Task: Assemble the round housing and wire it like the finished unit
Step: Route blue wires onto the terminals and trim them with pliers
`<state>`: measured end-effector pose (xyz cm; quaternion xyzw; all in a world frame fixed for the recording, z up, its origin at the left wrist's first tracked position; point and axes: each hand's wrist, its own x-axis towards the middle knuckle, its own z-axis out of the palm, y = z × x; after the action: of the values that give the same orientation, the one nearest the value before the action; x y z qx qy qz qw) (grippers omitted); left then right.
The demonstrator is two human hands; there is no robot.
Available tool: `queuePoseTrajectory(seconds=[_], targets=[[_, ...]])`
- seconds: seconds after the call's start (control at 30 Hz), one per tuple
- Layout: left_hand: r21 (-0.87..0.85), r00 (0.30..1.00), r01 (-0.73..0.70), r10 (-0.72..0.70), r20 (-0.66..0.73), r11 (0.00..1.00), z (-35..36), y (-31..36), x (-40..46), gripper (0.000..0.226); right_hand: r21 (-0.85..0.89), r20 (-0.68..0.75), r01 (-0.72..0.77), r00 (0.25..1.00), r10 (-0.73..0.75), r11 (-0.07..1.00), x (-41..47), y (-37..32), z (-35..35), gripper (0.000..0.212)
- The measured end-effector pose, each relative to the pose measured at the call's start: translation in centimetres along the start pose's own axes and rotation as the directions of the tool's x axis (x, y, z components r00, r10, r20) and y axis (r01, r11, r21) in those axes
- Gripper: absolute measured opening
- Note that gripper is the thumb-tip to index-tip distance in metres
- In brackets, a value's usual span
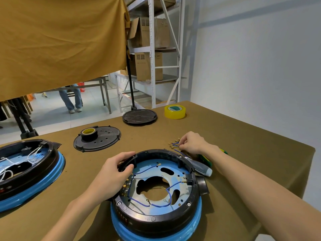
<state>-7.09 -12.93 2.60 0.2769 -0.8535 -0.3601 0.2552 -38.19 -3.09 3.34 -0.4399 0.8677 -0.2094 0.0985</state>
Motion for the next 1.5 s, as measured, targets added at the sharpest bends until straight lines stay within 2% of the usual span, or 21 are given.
queuePoseTrajectory(seconds=[0.07, 0.23, 0.33, 0.47, 0.53, 0.63, 0.8, 0.97, 1.03, 1.1, 1.17, 1.2, 1.33, 1.5], targets=[[-0.006, 1.000, -0.002, 0.002, -0.002, 1.000, 0.0, -0.1, 0.0, 0.042, -0.070, -0.008, 0.034, 0.999, -0.035, 0.997, 0.2, -0.1, 0.3, 0.012], [-0.019, 1.000, 0.000, 0.000, -0.002, 1.000, 0.0, -0.2, 0.0, 0.041, -0.116, -0.087, 0.093, 0.991, -0.103, 0.989, 1.0, 0.4, 0.8, 0.009], [-0.019, 1.000, -0.004, 0.004, -0.004, 1.000, 0.0, -0.4, 0.1, 0.040, -0.169, -0.099, 0.098, 0.988, -0.116, 0.981, 1.4, 0.6, 1.2, 0.016], [-0.023, 1.000, -0.001, 0.000, -0.005, 1.000, 0.1, -0.5, 0.2, 0.040, -0.188, -0.135, 0.124, 0.979, -0.150, 0.974, 1.7, 0.7, 1.5, 0.008], [-0.022, 1.000, -0.002, 0.002, -0.006, 1.000, 0.1, -0.5, 0.2, 0.040, -0.139, -0.137, 0.125, 0.980, -0.144, 0.982, 1.6, 0.6, 1.4, 0.006], [-0.025, 1.000, -0.003, 0.003, -0.011, 1.000, 0.1, -0.5, 0.2, 0.040, 0.053, -0.131, 0.094, 0.988, -0.087, 0.994, 1.5, 0.6, 1.0, 0.009], [-0.033, 1.000, -0.006, 0.005, -0.010, 0.999, 0.1, -0.6, 0.3, 0.040, 0.294, -0.130, 0.089, 0.990, -0.052, 0.952, 1.2, 1.0, -0.4, 0.005], [-0.032, 1.000, -0.008, 0.008, -0.012, 0.999, 0.1, -0.7, 0.3, 0.041, 0.327, -0.031, 0.092, 0.996, -0.087, 0.941, 0.7, 0.9, -1.1, 0.006], [-0.034, 1.000, -0.010, 0.009, -0.013, 0.999, 0.2, -0.8, 0.3, 0.040, 0.259, -0.073, 0.048, 0.997, -0.030, 0.965, 0.7, 1.4, -1.1, 0.012], [-0.039, 1.000, -0.010, 0.009, -0.014, 0.999, 0.2, -0.8, 0.3, 0.040, 0.024, -0.118, -0.063, 0.991, 0.066, 0.998, 0.2, 1.9, -1.0, 0.030], [-0.041, 1.000, -0.010, 0.009, -0.015, 0.999, 0.2, -0.8, 0.4, 0.040, -0.215, -0.135, -0.179, 0.979, 0.153, 0.960, -0.5, 2.3, -0.6, 0.045], [-0.041, 1.000, -0.009, 0.008, -0.016, 0.999, 0.2, -0.9, 0.4, 0.040, -0.279, -0.127, -0.206, 0.976, 0.177, 0.938, -0.8, 2.4, -0.5, 0.048], [-0.049, 1.000, -0.005, 0.004, -0.019, 0.999, 0.2, -0.9, 0.4, 0.040, -0.276, -0.059, -0.226, 0.974, 0.219, 0.934, -1.6, 2.5, -0.9, 0.049], [-0.054, 1.000, -0.003, 0.002, -0.025, 0.999, 0.2, -0.8, 0.3, 0.039, -0.206, -0.073, -0.155, 0.987, 0.143, 0.966, -2.2, 2.9, -1.5, 0.043]])
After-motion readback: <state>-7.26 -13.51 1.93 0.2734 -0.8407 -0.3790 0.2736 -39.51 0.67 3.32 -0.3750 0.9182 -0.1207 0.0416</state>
